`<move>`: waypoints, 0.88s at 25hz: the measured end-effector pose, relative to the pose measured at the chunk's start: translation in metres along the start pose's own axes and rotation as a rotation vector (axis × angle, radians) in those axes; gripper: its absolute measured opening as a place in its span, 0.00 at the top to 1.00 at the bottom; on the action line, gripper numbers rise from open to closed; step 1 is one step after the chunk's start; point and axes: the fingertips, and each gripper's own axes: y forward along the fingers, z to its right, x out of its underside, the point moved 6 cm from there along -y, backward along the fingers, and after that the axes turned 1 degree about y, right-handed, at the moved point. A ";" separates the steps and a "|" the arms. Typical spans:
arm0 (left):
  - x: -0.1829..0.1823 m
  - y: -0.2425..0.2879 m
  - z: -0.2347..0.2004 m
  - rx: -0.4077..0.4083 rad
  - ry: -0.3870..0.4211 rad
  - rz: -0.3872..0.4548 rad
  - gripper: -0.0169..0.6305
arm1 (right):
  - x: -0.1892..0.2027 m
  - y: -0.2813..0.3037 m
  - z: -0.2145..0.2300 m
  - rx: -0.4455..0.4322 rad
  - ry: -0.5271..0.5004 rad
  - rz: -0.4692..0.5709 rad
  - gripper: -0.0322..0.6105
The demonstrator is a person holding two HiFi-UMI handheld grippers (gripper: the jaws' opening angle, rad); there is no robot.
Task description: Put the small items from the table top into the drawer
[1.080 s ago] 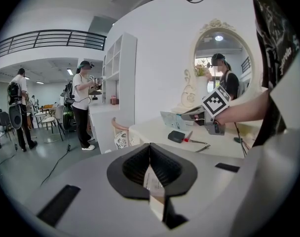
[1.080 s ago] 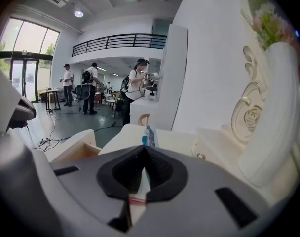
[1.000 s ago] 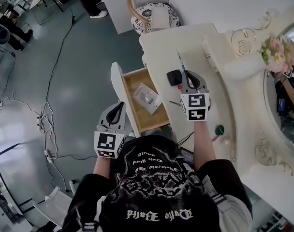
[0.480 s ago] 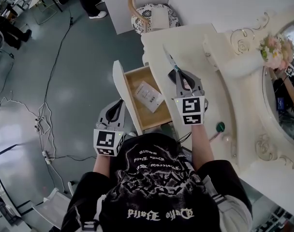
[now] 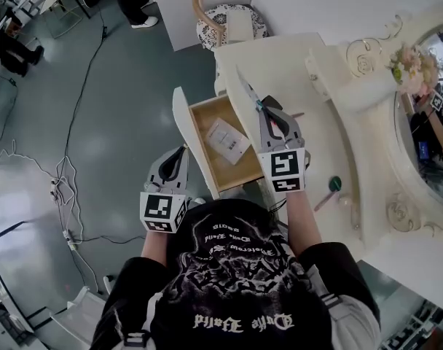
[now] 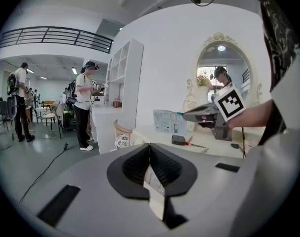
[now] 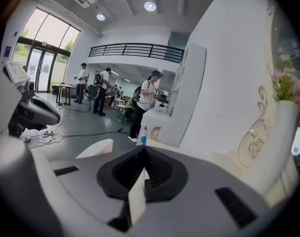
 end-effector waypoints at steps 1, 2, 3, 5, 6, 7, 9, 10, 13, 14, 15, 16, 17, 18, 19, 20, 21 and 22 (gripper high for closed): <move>0.000 -0.001 -0.001 0.003 0.001 0.003 0.95 | 0.000 -0.001 -0.003 -0.004 0.001 0.002 0.93; 0.000 -0.001 -0.002 0.006 0.002 0.005 0.95 | -0.001 -0.002 -0.007 -0.007 0.004 0.004 0.93; 0.001 -0.002 -0.003 0.009 0.001 0.005 0.95 | -0.001 -0.003 -0.011 -0.010 0.007 0.004 0.93; 0.003 -0.004 -0.005 0.015 0.001 0.003 0.95 | 0.000 -0.005 -0.018 -0.014 0.006 -0.001 0.93; 0.004 -0.005 -0.005 0.017 0.001 0.002 0.95 | 0.001 -0.005 -0.021 -0.017 0.003 -0.005 0.93; 0.005 -0.007 -0.006 0.019 0.001 0.001 0.95 | 0.002 -0.006 -0.025 -0.022 0.002 -0.009 0.93; 0.006 -0.009 -0.008 0.021 0.004 0.000 0.95 | 0.004 -0.007 -0.032 -0.035 0.003 -0.019 0.93; 0.007 -0.010 -0.009 0.023 0.004 0.001 0.95 | 0.005 -0.007 -0.036 -0.044 0.001 -0.024 0.93; 0.009 -0.014 -0.011 0.029 0.004 -0.003 0.95 | 0.010 -0.009 -0.046 -0.068 -0.003 -0.041 0.93; 0.011 -0.015 -0.011 0.031 0.004 -0.007 0.95 | 0.012 -0.009 -0.050 -0.073 0.001 -0.046 0.93; 0.012 -0.016 -0.012 0.033 0.005 -0.012 0.95 | 0.013 -0.009 -0.053 -0.077 0.010 -0.052 0.93; 0.013 -0.017 -0.013 0.034 0.007 -0.016 0.95 | 0.014 -0.008 -0.055 -0.081 0.021 -0.058 0.93; 0.014 -0.017 -0.013 0.035 0.007 -0.019 0.95 | 0.016 -0.007 -0.058 -0.085 0.033 -0.065 0.93; 0.015 -0.018 -0.014 0.037 0.008 -0.022 0.95 | 0.018 -0.007 -0.060 -0.089 0.042 -0.072 0.93; 0.016 -0.019 -0.014 0.039 0.009 -0.024 0.95 | 0.020 -0.006 -0.063 -0.093 0.047 -0.079 0.93; 0.017 -0.019 -0.015 0.041 0.010 -0.026 0.95 | 0.022 -0.006 -0.066 -0.096 0.048 -0.087 0.93; 0.017 -0.019 -0.016 0.041 0.011 -0.029 0.95 | 0.024 -0.005 -0.069 -0.101 0.047 -0.096 0.93; 0.017 -0.020 -0.017 0.039 0.011 -0.031 0.95 | 0.027 -0.004 -0.071 -0.106 0.046 -0.105 0.93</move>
